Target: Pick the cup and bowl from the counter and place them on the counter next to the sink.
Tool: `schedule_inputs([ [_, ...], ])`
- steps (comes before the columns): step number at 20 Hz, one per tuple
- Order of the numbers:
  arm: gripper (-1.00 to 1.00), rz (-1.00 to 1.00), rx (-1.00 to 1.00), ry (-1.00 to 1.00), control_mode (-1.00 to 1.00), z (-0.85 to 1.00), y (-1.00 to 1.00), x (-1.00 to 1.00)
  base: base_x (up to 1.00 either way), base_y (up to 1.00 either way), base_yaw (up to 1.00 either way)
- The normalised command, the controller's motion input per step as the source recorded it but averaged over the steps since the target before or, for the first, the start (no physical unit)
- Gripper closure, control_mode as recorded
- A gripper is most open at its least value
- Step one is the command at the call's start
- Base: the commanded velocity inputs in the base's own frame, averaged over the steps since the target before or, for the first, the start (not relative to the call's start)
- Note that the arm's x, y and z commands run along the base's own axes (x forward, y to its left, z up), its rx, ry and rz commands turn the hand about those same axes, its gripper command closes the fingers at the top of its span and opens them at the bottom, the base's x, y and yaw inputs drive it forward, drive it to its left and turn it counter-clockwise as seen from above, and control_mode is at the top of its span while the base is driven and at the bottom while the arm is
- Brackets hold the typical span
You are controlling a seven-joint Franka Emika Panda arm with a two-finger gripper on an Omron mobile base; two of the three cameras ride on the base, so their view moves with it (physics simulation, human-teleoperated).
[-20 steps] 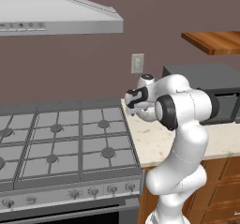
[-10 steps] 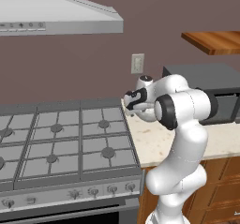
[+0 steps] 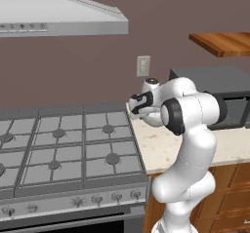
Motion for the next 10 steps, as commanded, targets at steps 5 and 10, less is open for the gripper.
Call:
schedule_inputs([
  [5,1.0,0.07,-0.03,-0.04,-1.0,0.1,0.08,0.08,0.0,0.0,0.0],
  [10,1.0,0.11,-0.07,0.0,-1.0,0.32,0.37,-0.23,0.0,0.0,0.0],
])
